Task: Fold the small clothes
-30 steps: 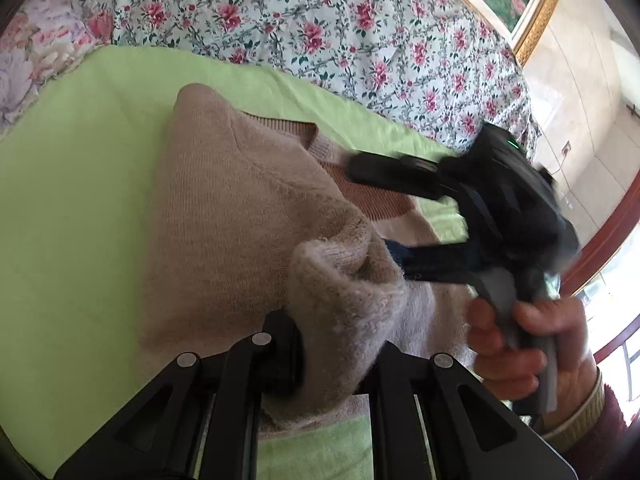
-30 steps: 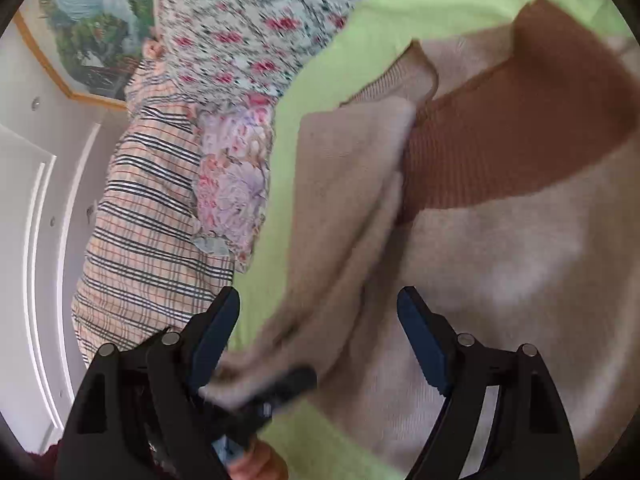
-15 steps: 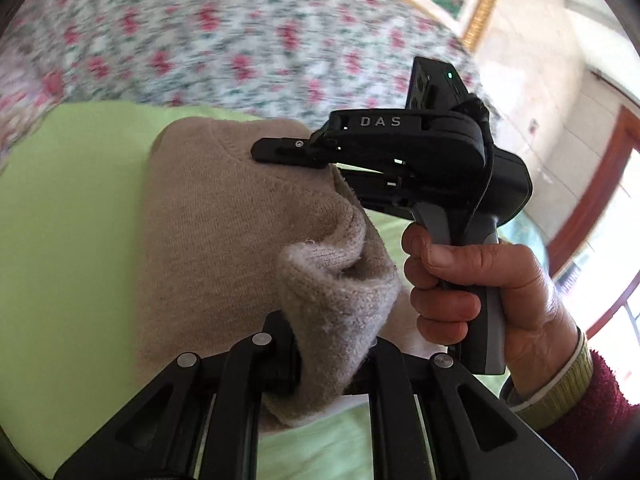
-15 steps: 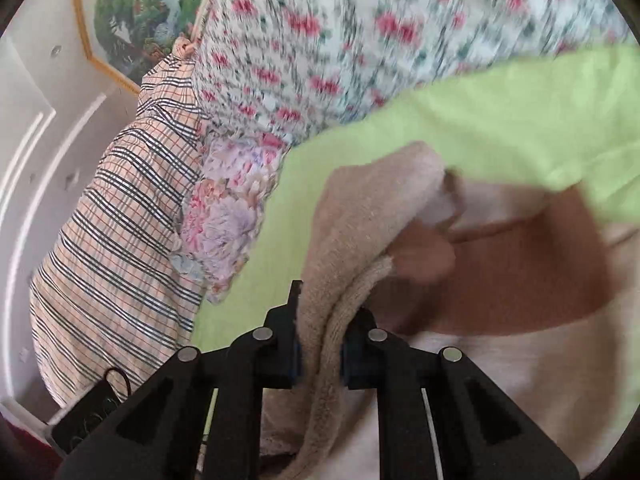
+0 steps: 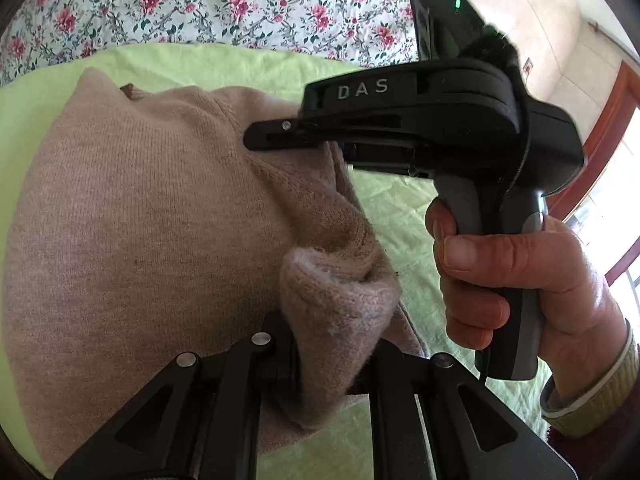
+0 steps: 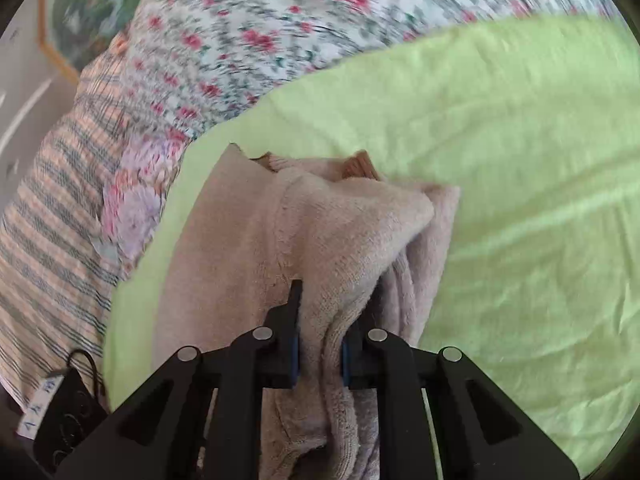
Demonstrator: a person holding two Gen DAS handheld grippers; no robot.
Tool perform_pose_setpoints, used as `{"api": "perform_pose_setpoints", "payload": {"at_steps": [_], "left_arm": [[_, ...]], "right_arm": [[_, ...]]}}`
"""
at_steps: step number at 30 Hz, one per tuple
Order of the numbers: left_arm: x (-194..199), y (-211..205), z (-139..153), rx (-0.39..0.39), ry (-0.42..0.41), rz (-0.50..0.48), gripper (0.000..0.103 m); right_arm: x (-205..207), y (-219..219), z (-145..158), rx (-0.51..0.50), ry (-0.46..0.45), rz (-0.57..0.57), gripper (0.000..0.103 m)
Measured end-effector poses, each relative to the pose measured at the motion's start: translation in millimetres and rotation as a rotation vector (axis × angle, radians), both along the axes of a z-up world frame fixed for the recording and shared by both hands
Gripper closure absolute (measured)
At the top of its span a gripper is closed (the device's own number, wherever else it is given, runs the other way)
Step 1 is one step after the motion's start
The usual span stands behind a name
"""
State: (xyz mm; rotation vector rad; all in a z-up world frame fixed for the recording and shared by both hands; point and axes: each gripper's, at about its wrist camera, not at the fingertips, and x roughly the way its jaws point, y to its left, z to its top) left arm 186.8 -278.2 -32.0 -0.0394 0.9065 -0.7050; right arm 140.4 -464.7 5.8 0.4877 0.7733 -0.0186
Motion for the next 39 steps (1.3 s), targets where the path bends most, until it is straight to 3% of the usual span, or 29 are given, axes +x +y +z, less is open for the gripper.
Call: {"api": "perform_pose_setpoints", "payload": {"at_steps": [2, 4, 7, 10, 19, 21, 25, 32, 39], "left_arm": [[0, 4, 7, -0.015, -0.026, 0.007, 0.092], [2, 8, 10, -0.025, -0.039, 0.014, 0.092], [7, 7, 1, -0.015, -0.002, 0.011, 0.093], [10, 6, -14, -0.004, 0.039, -0.005, 0.092], [-16, 38, 5, -0.05, 0.073, -0.097, 0.053], [-27, 60, 18, -0.066, 0.06, -0.09, 0.039], [-34, 109, 37, -0.071, 0.031, -0.022, 0.023], [27, 166, 24, -0.12, 0.155, 0.15, 0.021], [98, 159, -16, -0.174, 0.324, 0.151, 0.019]], "right_arm": [[-2, 17, 20, -0.096, -0.092, 0.064, 0.087], [-2, 32, 29, -0.188, -0.129, 0.096, 0.087], [10, 14, 4, -0.131, 0.001, 0.017, 0.087], [9, -3, -19, -0.046, 0.056, -0.038, 0.084], [-26, -11, -12, -0.056, 0.102, -0.157, 0.054], [-41, -9, -11, -0.036, 0.107, -0.171, 0.049], [-66, -4, -10, 0.05, 0.077, -0.18, 0.029], [-64, -1, -23, 0.183, 0.065, -0.169, 0.024], [-40, -3, -45, 0.255, 0.106, -0.149, 0.024]]}}
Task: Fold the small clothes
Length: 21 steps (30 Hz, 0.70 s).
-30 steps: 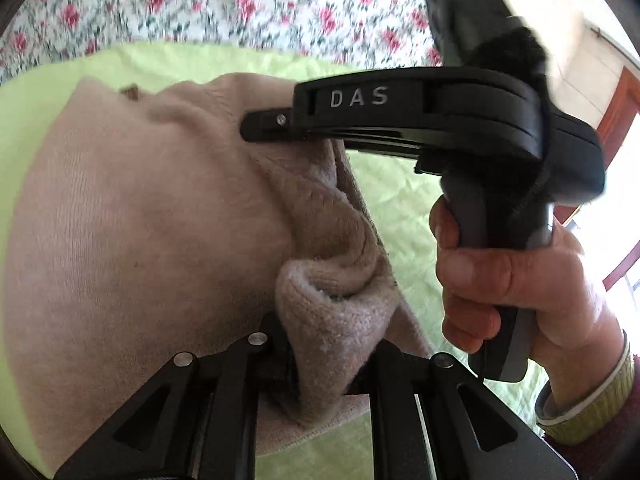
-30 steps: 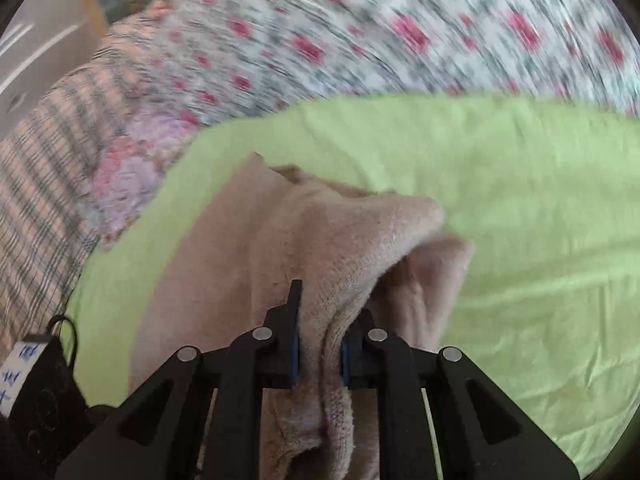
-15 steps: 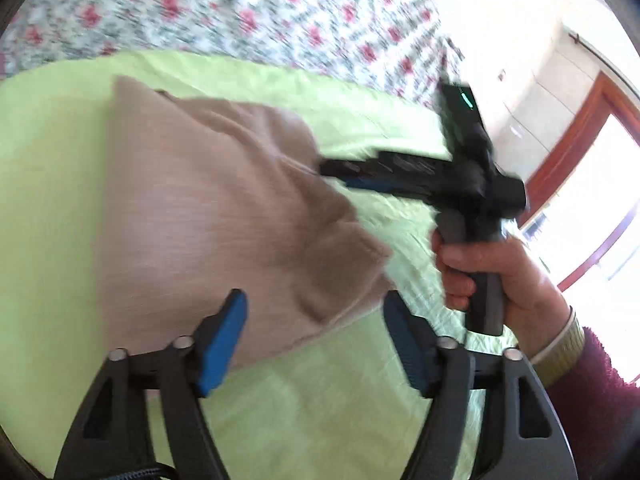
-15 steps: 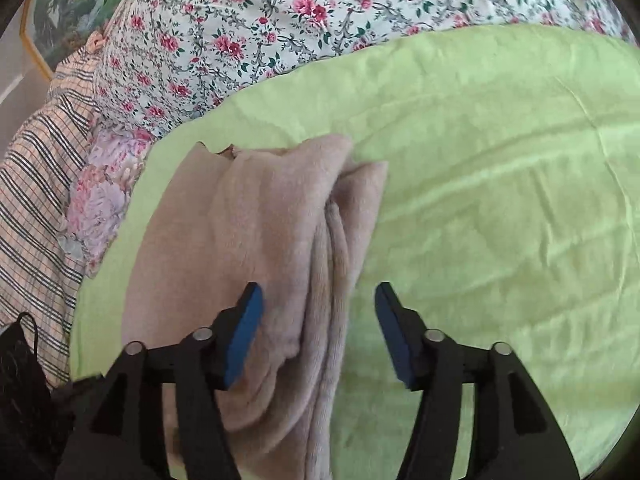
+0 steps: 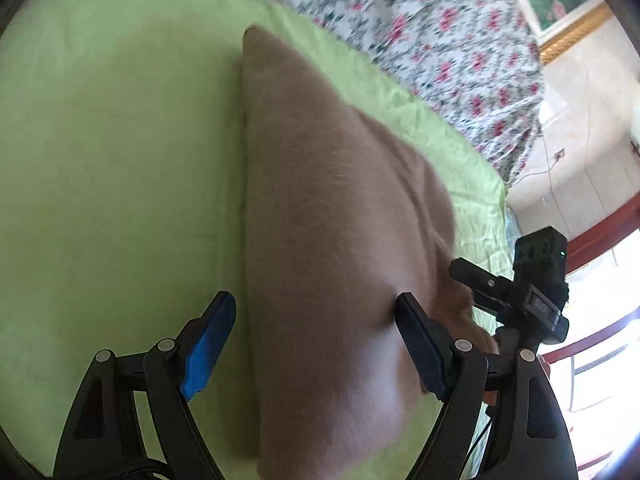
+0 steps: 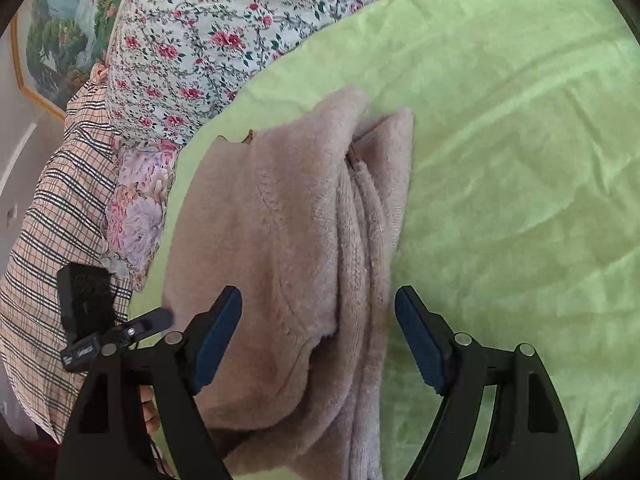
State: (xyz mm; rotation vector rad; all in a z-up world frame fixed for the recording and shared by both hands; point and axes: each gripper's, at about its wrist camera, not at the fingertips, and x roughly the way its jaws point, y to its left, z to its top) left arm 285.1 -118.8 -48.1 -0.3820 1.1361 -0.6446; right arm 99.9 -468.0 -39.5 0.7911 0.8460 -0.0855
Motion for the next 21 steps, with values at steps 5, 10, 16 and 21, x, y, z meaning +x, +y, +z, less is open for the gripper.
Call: {"api": "perform_pose_setpoints", "payload": {"at_steps": [5, 10, 16, 21], "left_arm": [[23, -7, -28, -0.074, 0.038, -0.046, 0.015], [15, -4, -19, -0.078, -0.028, -0.069, 0.051], [-34, 40, 23, -0.059, -0.127, -0.06, 0.055], [-91, 100, 47, -0.005, -0.191, -0.033, 0.055]], "right_arm": [[12, 6, -15, 0.026, 0.02, 0.05, 0.033], [9, 24, -5, 0.021, -0.005, 0.029, 0.065], [-6, 87, 36, -0.007, -0.104, 0.095, 0.069], [-4, 156, 32, -0.002, -0.152, 0.207, 0.069]]}}
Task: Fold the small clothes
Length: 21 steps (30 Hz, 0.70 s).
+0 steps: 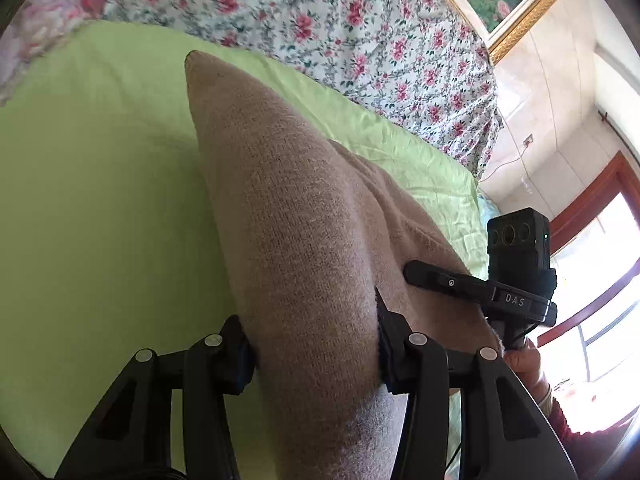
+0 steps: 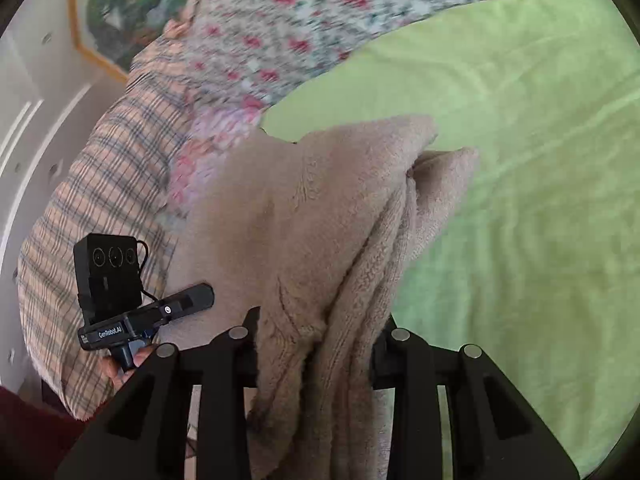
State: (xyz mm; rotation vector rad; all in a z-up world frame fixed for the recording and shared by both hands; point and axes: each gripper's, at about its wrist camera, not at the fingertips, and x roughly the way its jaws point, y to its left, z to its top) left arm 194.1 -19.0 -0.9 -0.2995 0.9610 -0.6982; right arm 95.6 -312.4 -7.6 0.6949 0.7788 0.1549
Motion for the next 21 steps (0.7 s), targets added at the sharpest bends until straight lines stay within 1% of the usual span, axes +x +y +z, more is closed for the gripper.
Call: {"api": "perform_pose_setpoints", "payload": {"at_steps": [1, 3, 5, 6, 7, 8, 9, 10, 11, 12, 13, 14, 15, 16, 18, 21], "left_arm": [[-9, 10, 0, 0.014, -0.002, 0.008, 0.055], [-24, 29, -12, 0.037, 0.016, 0.028, 0.054], [-29, 43, -36, 0.05, 0.078, 0.05, 0.053], [-30, 46, -46, 0.056, 0.099, 0.056, 0.051], [-32, 50, -56, 0.043, 0.111, 0.067, 0.049], [-32, 53, -59, 0.016, 0.116, 0.072, 0.045], [-31, 55, -61, -0.006, 0.127, 0.074, 0.04], [-30, 57, -61, -0.017, 0.136, 0.077, 0.039], [-28, 58, -59, -0.024, 0.137, 0.086, 0.035], [-27, 60, -58, -0.027, 0.136, 0.092, 0.031], [-25, 62, -55, -0.036, 0.131, 0.099, 0.03], [-22, 67, -51, -0.053, 0.123, 0.109, 0.026], [-18, 70, -47, -0.065, 0.119, 0.123, 0.021], [-13, 77, -42, -0.082, 0.112, 0.146, 0.021], [-2, 81, -38, -0.092, 0.108, 0.168, 0.021], [20, 82, -34, -0.044, 0.102, 0.213, 0.021]], "right_arm": [[2, 11, -5, 0.001, 0.007, 0.015, 0.069], [6, 29, -23, 0.019, 0.045, 0.036, 0.069], [6, 39, -40, 0.011, 0.086, 0.028, 0.069], [5, 39, -45, 0.016, 0.09, 0.022, 0.069], [4, 37, -46, 0.032, 0.085, 0.015, 0.068], [3, 35, -46, 0.039, 0.086, 0.006, 0.068], [3, 34, -46, 0.025, 0.094, 0.014, 0.066], [3, 34, -44, 0.005, 0.107, 0.015, 0.06], [3, 34, -42, -0.013, 0.121, 0.012, 0.058], [3, 31, -39, -0.03, 0.138, 0.007, 0.051], [4, 27, -34, -0.047, 0.146, -0.001, 0.046], [3, 21, -27, -0.066, 0.143, -0.021, 0.044], [4, 17, -20, -0.078, 0.13, -0.05, 0.039], [4, 8, -12, -0.078, 0.108, -0.077, 0.036], [10, -8, 0, -0.066, 0.068, -0.107, 0.036], [37, -23, 2, -0.045, 0.044, -0.105, 0.036]]}}
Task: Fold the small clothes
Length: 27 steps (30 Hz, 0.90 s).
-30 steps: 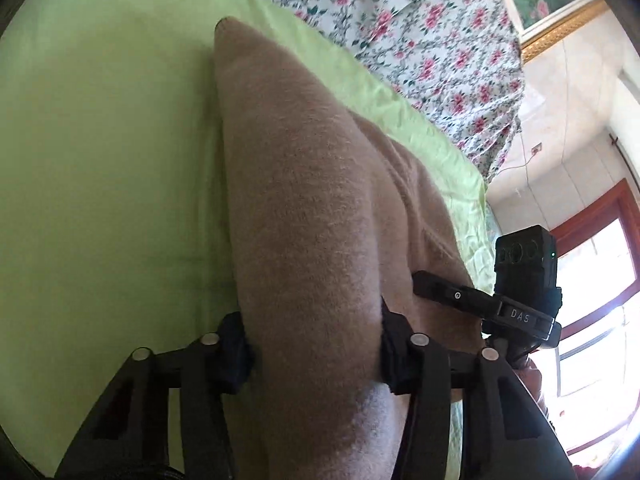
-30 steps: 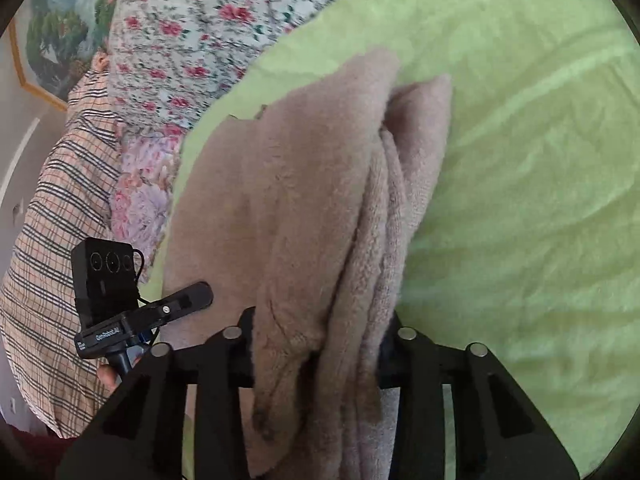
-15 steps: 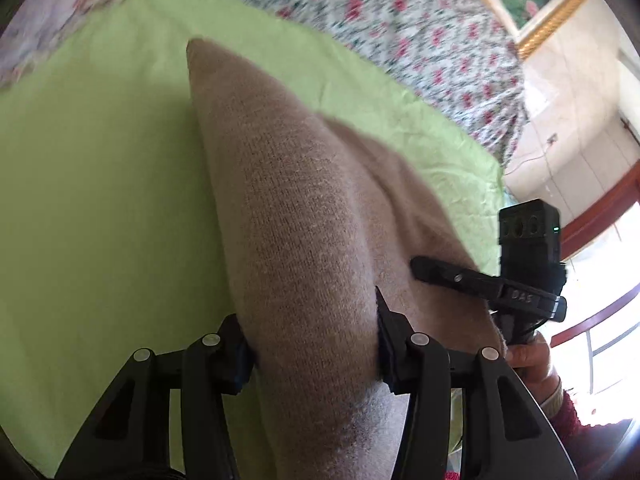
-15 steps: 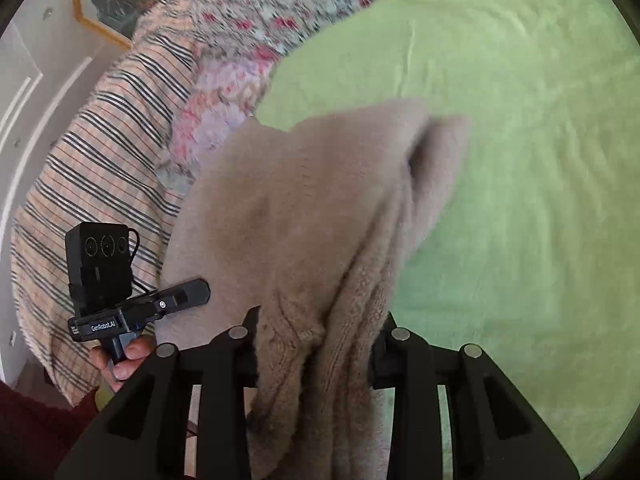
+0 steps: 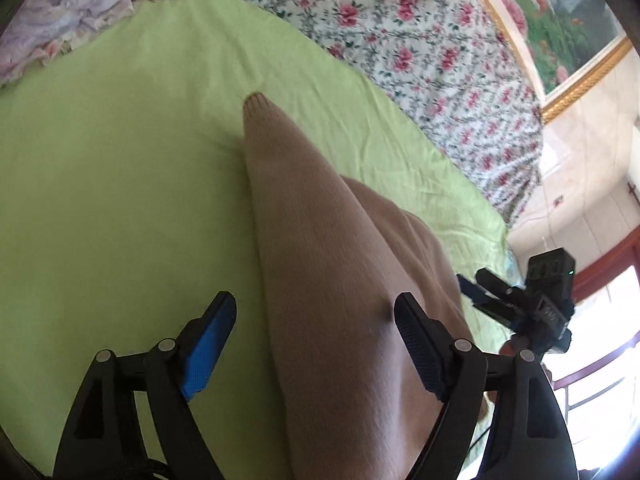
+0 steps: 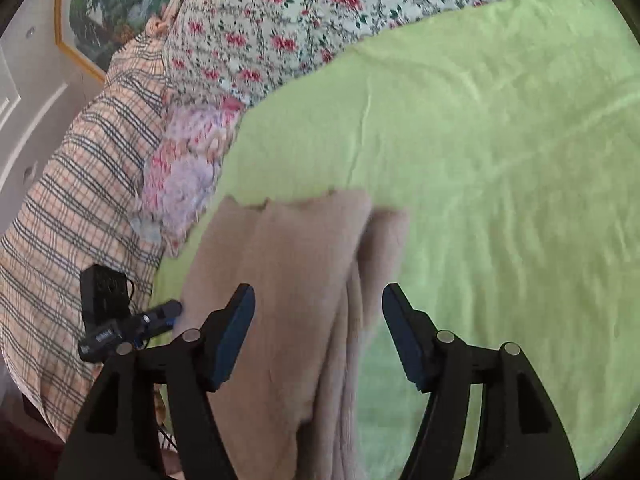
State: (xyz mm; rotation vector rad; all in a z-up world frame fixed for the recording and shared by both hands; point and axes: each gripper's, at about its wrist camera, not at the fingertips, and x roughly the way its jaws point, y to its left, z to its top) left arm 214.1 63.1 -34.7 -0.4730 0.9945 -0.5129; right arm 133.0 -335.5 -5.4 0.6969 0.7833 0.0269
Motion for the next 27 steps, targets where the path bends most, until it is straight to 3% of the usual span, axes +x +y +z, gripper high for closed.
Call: {"api": "perform_pose_setpoints", "payload": {"at_steps": [2, 4, 6, 8, 10, 12, 15, 17, 20, 24, 27], "left_arm": [[8, -5, 0, 0.029, -0.001, 0.01, 0.021], [15, -10, 0, 0.062, -0.005, 0.012, 0.028], [19, -18, 4, 0.122, -0.027, 0.012, 0.04], [18, -26, 10, 0.184, -0.067, 0.01, 0.045], [18, -37, 9, 0.253, -0.089, 0.0, 0.045], [20, -52, 2, 0.328, -0.081, -0.013, 0.046], [18, -63, -7, 0.391, -0.085, -0.023, 0.045], [11, -63, 0, 0.406, -0.1, -0.022, 0.045], [-6, -56, 15, 0.39, -0.124, -0.029, 0.045], [-52, -45, 30, 0.384, -0.18, -0.047, 0.045], [-99, -38, 32, 0.365, -0.203, -0.067, 0.045]], "right_arm": [[25, -7, -13, 0.054, 0.025, 0.026, 0.043], [37, -9, -20, 0.035, 0.066, 0.019, 0.094], [26, -7, -2, 0.019, -0.041, 0.008, 0.094], [10, -4, 15, -0.032, -0.102, -0.014, 0.095], [4, -5, 10, -0.064, -0.07, -0.034, 0.095], [13, -9, -13, -0.058, 0.021, -0.052, 0.095], [14, -16, -41, 0.002, 0.075, -0.058, 0.094], [9, -19, -38, 0.041, 0.057, -0.081, 0.091], [-13, -13, -12, 0.022, 0.007, -0.091, 0.089], [-53, 8, 8, 0.001, -0.047, -0.063, 0.069], [-86, 30, 8, -0.007, -0.049, -0.03, 0.064]]}}
